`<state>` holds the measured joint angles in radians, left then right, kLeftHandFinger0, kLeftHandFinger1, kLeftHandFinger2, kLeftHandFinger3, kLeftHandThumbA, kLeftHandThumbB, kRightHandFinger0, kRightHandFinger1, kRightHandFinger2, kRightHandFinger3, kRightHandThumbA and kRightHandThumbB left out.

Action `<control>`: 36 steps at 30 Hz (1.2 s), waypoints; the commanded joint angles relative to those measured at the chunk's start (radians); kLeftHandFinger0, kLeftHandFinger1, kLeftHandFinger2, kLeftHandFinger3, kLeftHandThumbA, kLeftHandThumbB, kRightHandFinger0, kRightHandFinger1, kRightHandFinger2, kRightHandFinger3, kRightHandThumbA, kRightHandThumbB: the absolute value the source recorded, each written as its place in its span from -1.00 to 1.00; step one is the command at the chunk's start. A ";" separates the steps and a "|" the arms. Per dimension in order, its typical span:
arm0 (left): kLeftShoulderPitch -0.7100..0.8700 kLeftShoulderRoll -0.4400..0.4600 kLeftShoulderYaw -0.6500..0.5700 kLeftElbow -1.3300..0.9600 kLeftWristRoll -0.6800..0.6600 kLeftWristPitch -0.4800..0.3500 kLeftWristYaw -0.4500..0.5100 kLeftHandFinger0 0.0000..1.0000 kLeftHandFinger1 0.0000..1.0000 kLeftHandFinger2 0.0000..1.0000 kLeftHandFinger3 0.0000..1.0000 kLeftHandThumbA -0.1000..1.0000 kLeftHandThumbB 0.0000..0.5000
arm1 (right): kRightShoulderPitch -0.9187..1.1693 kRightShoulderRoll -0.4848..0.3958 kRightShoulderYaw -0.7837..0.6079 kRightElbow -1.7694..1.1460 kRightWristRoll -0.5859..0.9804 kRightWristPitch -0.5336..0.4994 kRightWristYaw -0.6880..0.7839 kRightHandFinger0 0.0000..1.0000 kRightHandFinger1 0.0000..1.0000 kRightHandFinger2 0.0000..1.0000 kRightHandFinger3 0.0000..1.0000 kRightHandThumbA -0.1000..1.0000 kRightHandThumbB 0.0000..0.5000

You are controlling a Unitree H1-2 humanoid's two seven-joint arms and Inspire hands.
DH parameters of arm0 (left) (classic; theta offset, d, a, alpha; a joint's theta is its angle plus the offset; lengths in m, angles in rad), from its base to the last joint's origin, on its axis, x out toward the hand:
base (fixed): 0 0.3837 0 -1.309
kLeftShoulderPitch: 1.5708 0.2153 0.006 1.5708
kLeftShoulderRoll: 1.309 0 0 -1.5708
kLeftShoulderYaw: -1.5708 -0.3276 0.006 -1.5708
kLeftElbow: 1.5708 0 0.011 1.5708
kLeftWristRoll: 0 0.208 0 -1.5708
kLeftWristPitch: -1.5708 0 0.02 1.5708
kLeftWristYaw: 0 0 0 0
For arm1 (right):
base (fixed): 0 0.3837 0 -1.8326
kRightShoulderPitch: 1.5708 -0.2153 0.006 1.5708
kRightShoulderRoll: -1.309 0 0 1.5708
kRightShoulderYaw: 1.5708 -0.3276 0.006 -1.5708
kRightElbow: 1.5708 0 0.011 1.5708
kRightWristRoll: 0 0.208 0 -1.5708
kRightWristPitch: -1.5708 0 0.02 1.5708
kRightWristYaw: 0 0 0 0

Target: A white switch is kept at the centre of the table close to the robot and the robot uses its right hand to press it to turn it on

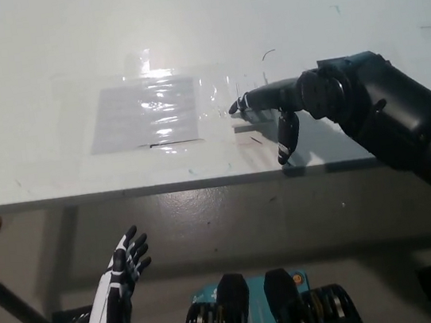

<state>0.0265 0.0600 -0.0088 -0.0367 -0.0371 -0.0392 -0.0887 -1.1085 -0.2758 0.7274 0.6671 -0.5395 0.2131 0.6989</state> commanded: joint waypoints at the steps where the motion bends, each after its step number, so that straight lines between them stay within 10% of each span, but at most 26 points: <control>1: -0.017 0.004 -0.001 -0.034 -0.014 -0.025 -0.010 1.00 1.00 1.00 1.00 1.00 -0.74 | -0.013 -0.003 -0.018 0.032 -0.025 -0.012 -0.009 1.00 1.00 1.00 1.00 1.00 0.18; 19: -0.009 0.000 0.000 -0.028 -0.021 -0.038 -0.011 1.00 1.00 1.00 1.00 1.00 -0.83 | 0.079 -0.086 -0.409 -0.451 0.264 -0.029 0.023 1.00 1.00 1.00 1.00 1.00 0.32; 31: -0.014 0.002 0.006 -0.022 -0.023 -0.031 -0.012 1.00 1.00 1.00 1.00 1.00 -0.79 | 0.585 -0.016 -0.756 -1.000 0.468 -0.062 -0.172 1.00 1.00 1.00 1.00 1.00 0.21; 36: -0.038 0.003 0.020 -0.010 -0.037 -0.043 -0.008 1.00 1.00 1.00 1.00 1.00 -0.85 | 0.835 0.076 -0.871 -1.109 0.572 -0.148 -0.243 1.00 1.00 1.00 1.00 1.00 -0.15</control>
<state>0.0247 0.0596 0.0000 -0.0322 -0.0427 -0.0385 -0.0896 -0.4649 -0.2863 0.0446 -0.2141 -0.2370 0.1783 0.6492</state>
